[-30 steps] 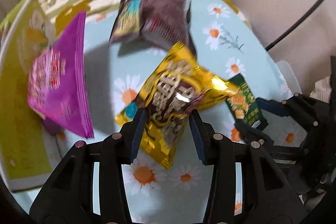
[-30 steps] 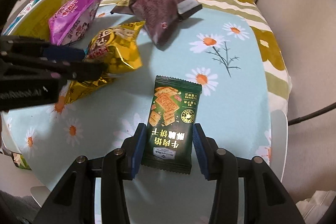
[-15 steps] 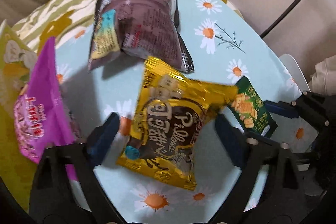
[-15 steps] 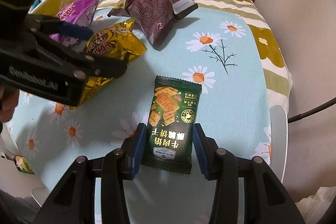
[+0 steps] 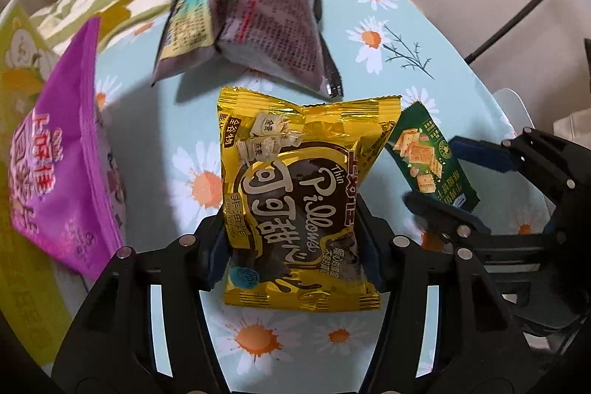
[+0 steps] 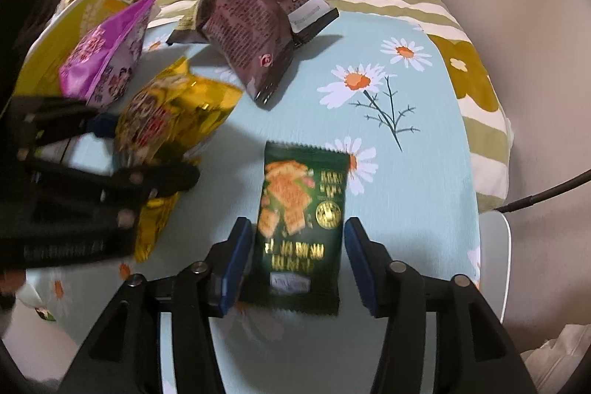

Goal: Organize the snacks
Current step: 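Carry both snacks over the green box and open both tools to drop them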

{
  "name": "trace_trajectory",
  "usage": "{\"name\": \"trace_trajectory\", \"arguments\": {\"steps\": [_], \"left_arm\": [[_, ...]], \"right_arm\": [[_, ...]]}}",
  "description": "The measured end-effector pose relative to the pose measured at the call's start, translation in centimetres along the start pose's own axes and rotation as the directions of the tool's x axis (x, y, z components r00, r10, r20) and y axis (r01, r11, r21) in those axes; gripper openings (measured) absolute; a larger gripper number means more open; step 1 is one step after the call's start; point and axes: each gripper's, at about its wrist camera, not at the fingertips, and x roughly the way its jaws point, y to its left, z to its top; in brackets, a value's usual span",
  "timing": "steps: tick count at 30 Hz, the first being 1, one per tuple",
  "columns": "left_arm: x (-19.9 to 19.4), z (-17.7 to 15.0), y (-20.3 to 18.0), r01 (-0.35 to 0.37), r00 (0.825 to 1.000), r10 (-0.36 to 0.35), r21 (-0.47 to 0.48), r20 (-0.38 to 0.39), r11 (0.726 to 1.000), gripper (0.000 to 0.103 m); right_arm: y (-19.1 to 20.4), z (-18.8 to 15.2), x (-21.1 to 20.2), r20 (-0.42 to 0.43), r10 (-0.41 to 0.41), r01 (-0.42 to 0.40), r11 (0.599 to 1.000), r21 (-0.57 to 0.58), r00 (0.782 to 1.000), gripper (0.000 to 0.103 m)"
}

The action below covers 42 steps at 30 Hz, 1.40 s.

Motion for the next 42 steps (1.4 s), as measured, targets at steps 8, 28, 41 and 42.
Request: {"name": "trace_trajectory", "arguments": {"steps": [8, 28, 41, 42], "left_arm": [[-0.3, -0.9, 1.1, -0.013, 1.0, 0.013, -0.069, 0.002, 0.998, 0.053], [-15.4, -0.9, 2.1, -0.025, 0.962, 0.088, -0.237, 0.26, 0.971, 0.052], [-25.1, -3.9, 16.3, -0.084, 0.913, 0.252, -0.456, 0.322, 0.886, 0.052], [-25.4, -4.2, 17.8, -0.089, 0.911, 0.262, -0.468, 0.318, 0.879, 0.052]], "right_arm": [[0.9, 0.7, 0.5, 0.008, -0.036, 0.036, 0.999, -0.015, 0.999, 0.056], [2.0, 5.4, -10.7, 0.183, 0.113, -0.092, 0.989, -0.118, 0.977, 0.039], [13.3, 13.9, -17.1, 0.28, 0.316, -0.239, 0.931, -0.277, 0.906, 0.039], [14.7, 14.7, -17.1, 0.278, 0.337, -0.259, 0.924, -0.281, 0.899, 0.039]]}}
